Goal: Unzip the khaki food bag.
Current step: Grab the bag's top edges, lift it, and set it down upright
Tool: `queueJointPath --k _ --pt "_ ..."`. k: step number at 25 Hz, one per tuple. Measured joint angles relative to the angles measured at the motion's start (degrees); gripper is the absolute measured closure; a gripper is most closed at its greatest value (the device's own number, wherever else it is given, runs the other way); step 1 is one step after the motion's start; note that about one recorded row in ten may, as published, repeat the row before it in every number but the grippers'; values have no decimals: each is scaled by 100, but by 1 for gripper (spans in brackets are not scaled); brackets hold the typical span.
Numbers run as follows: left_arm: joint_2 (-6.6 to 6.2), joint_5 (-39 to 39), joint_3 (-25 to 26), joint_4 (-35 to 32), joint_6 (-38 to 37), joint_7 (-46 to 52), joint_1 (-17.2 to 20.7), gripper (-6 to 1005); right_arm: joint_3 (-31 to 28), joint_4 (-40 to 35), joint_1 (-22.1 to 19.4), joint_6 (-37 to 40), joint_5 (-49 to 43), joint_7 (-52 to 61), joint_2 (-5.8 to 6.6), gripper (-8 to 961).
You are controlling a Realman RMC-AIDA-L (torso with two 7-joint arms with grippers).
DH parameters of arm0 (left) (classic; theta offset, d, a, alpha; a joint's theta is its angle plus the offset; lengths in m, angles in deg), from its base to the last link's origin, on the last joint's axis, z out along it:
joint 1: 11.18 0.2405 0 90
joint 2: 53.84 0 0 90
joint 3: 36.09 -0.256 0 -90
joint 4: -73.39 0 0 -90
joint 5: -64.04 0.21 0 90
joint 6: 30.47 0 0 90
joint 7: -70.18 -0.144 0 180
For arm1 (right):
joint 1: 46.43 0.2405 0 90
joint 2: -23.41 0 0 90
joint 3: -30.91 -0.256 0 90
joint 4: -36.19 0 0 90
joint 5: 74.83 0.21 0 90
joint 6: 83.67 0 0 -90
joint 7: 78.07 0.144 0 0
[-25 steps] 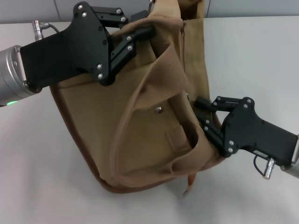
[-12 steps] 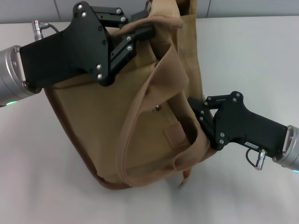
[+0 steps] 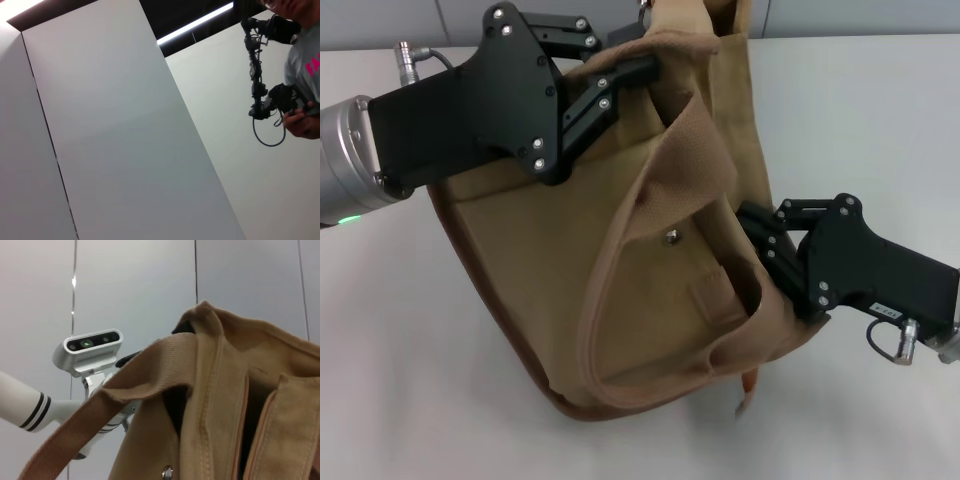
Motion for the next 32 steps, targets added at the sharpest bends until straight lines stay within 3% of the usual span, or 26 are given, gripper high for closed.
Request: queueJointPath --k 4,20,27,32 --pt "0 0 -21 1 12 -2 -11 909 6 -38 -11 -20 -5 92 -7 930" --pt "0 1 -34 5 31 -8 -48 909 265 -80 121 -555 20 422 -28 316" --pt "0 0 -35 4 6 -8 -52 908 280 -39 400 -723 5 592 -38 399" --pt "0 0 -42 4 0 -8 -52 908 388 -24 484 -749 -1 591 -40 553"
